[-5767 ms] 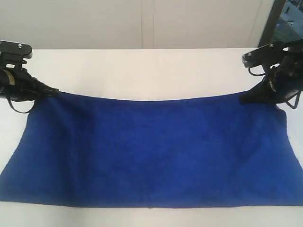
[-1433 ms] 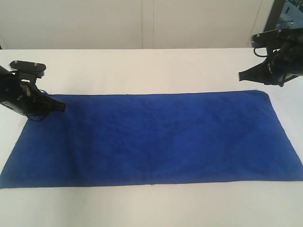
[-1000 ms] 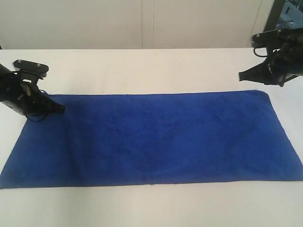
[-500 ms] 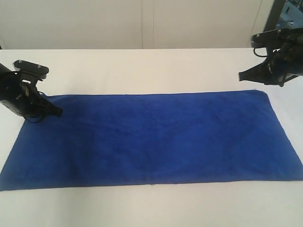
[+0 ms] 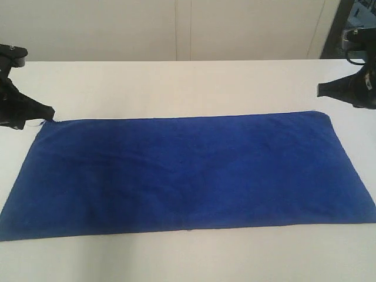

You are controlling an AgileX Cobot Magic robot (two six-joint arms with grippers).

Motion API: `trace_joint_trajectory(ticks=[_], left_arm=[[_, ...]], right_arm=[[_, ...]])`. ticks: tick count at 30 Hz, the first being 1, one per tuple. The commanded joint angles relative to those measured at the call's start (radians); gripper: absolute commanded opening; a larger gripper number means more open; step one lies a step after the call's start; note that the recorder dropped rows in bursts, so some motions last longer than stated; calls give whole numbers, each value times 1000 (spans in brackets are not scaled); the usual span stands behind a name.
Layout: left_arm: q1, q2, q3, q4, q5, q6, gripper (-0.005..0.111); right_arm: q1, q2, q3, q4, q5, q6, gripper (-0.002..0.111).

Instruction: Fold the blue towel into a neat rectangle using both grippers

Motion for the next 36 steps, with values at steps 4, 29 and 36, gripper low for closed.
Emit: trace_joint_trajectory(ticks=[4,29,36], left_arm=[[-1,-176,14,-280,219,185,0],[-1,-1175,327,-412,568,177,0],[1,-1398,328,-387,588,220,0]], right_arm=[[0,-176,109,304,92,-237,0],[0,-452,151,972,352,-937,0],[0,-452,151,972,348,-945,0]])
